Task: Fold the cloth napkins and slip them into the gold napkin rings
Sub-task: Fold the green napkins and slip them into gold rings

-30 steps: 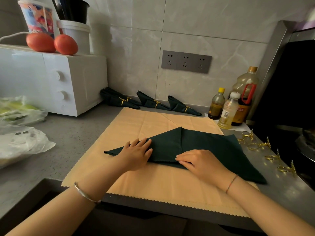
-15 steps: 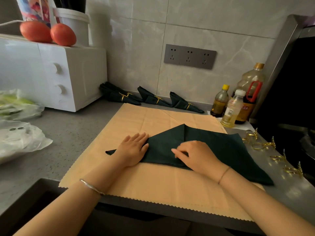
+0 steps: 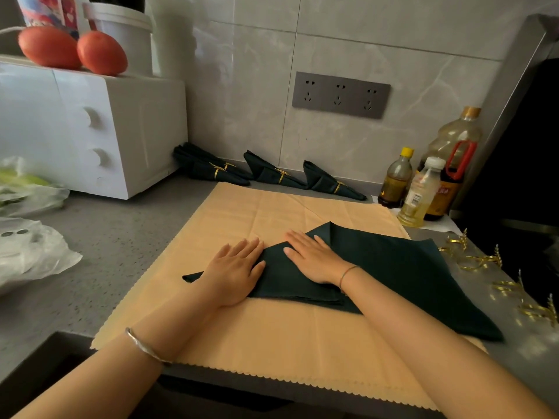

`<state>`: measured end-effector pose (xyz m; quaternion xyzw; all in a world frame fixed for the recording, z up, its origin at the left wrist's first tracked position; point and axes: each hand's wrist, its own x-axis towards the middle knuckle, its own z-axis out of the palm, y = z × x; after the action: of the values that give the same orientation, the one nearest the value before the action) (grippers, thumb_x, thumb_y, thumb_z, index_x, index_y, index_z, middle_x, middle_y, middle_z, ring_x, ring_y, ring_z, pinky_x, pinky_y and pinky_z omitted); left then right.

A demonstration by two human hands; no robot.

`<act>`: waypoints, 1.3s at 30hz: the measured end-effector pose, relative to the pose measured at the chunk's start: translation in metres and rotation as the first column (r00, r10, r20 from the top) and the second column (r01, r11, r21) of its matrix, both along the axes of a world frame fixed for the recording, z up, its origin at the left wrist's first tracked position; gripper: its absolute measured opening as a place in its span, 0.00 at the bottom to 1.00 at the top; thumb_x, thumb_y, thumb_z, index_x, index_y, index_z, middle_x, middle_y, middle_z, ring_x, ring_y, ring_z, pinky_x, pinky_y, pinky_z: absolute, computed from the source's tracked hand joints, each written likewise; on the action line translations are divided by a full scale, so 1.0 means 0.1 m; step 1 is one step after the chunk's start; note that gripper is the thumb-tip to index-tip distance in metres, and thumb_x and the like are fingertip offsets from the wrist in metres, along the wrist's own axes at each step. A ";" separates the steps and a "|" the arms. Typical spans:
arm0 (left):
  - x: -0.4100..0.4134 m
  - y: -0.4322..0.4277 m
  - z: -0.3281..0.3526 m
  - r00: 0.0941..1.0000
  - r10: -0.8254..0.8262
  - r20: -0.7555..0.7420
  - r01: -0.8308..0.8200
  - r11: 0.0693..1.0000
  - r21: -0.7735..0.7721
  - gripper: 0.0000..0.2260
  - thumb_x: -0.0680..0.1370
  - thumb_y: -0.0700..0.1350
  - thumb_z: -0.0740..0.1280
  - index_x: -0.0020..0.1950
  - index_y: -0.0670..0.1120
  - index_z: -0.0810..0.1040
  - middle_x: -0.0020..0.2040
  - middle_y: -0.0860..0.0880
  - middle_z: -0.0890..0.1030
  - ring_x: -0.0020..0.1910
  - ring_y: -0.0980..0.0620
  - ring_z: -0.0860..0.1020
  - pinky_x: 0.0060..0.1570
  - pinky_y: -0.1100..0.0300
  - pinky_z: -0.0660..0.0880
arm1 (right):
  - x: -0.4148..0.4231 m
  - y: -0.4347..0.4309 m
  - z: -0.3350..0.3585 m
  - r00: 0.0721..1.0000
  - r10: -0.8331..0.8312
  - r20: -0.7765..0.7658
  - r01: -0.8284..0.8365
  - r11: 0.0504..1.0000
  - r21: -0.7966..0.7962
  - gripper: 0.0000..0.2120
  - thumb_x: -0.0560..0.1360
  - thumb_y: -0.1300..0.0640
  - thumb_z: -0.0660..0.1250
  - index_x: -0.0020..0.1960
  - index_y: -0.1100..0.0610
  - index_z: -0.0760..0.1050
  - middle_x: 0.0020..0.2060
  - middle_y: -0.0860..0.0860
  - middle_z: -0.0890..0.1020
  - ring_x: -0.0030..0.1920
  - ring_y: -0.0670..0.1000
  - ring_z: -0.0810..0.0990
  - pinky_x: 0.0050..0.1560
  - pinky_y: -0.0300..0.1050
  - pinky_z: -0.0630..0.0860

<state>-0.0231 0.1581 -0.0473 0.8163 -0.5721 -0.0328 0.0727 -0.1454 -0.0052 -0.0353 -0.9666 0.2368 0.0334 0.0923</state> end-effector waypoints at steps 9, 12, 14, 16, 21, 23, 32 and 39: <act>0.00 -0.04 -0.01 1.000 -0.012 -0.008 0.012 1.000 0.025 0.24 0.83 0.55 0.41 0.79 0.52 0.41 0.79 0.54 0.44 0.77 0.54 0.43 0.75 0.55 0.42 | -0.07 -0.51 -0.02 0.991 -0.134 -0.005 0.134 0.991 -0.004 0.27 0.82 0.45 0.39 0.77 0.55 0.40 0.77 0.49 0.43 0.76 0.45 0.41 0.75 0.47 0.37; 0.01 -0.03 0.00 1.000 -0.003 -0.011 0.003 0.999 0.033 0.24 0.83 0.55 0.41 0.79 0.51 0.41 0.79 0.54 0.44 0.77 0.54 0.44 0.75 0.55 0.42 | -0.04 -0.61 -0.01 0.986 -0.169 -0.018 0.169 0.986 0.007 0.27 0.82 0.45 0.40 0.77 0.55 0.41 0.77 0.49 0.43 0.76 0.46 0.41 0.75 0.49 0.38; 0.01 -0.03 0.05 1.000 0.000 -0.012 0.001 0.998 0.064 0.24 0.83 0.55 0.42 0.79 0.51 0.41 0.79 0.54 0.44 0.77 0.53 0.44 0.75 0.55 0.42 | -0.04 -0.62 0.03 0.986 -0.163 0.019 0.162 0.985 0.054 0.27 0.82 0.45 0.41 0.78 0.54 0.43 0.77 0.49 0.46 0.76 0.47 0.43 0.75 0.50 0.39; 0.00 -0.06 0.13 0.999 0.011 -0.045 -0.004 0.989 0.146 0.25 0.83 0.56 0.42 0.79 0.50 0.41 0.79 0.53 0.44 0.77 0.52 0.43 0.75 0.54 0.42 | -0.12 -0.64 0.10 0.970 -0.187 0.153 0.165 0.975 0.150 0.25 0.82 0.46 0.45 0.77 0.54 0.51 0.76 0.50 0.55 0.76 0.52 0.51 0.75 0.52 0.47; -0.05 -0.30 0.30 0.997 0.018 -0.075 -0.015 0.999 0.049 0.24 0.83 0.57 0.48 0.75 0.48 0.61 0.75 0.48 0.63 0.73 0.47 0.60 0.72 0.52 0.58 | -0.60 -0.93 0.28 0.915 -0.349 0.202 0.305 0.927 0.220 0.26 0.79 0.46 0.59 0.74 0.55 0.61 0.73 0.53 0.63 0.72 0.54 0.63 0.71 0.50 0.60; -0.05 -0.43 0.33 0.996 0.044 -0.080 -0.045 0.999 -0.008 0.20 0.83 0.55 0.51 0.72 0.49 0.67 0.69 0.47 0.68 0.68 0.46 0.66 0.66 0.52 0.64 | -0.74 -1.04 0.29 0.907 -0.391 0.155 0.349 0.906 0.240 0.27 0.78 0.46 0.62 0.73 0.56 0.62 0.72 0.54 0.64 0.71 0.54 0.64 0.70 0.49 0.61; -0.13 -0.80 0.33 0.970 0.157 -0.188 -0.183 0.975 -0.127 0.14 0.79 0.54 0.64 0.57 0.46 0.75 0.57 0.47 0.78 0.54 0.48 0.76 0.46 0.58 0.71 | -0.97 -1.29 0.34 0.879 -0.475 0.037 0.463 0.870 0.170 0.43 0.64 0.30 0.68 0.71 0.53 0.63 0.70 0.53 0.65 0.69 0.54 0.64 0.69 0.55 0.64; 0.07 -0.62 0.38 0.967 0.187 -0.172 -0.209 0.971 -0.117 0.13 0.76 0.56 0.68 0.51 0.48 0.78 0.55 0.48 0.79 0.53 0.49 0.77 0.46 0.58 0.74 | -0.94 -1.45 0.48 0.887 -0.447 -0.113 0.459 0.880 0.120 0.32 0.64 0.27 0.65 0.51 0.53 0.71 0.51 0.50 0.72 0.51 0.49 0.71 0.47 0.44 0.70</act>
<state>-0.0165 0.0956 -0.0095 0.8574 -0.4808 -0.0523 0.1759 -0.2390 -0.1504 0.0127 -0.8730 0.4569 0.0674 0.1571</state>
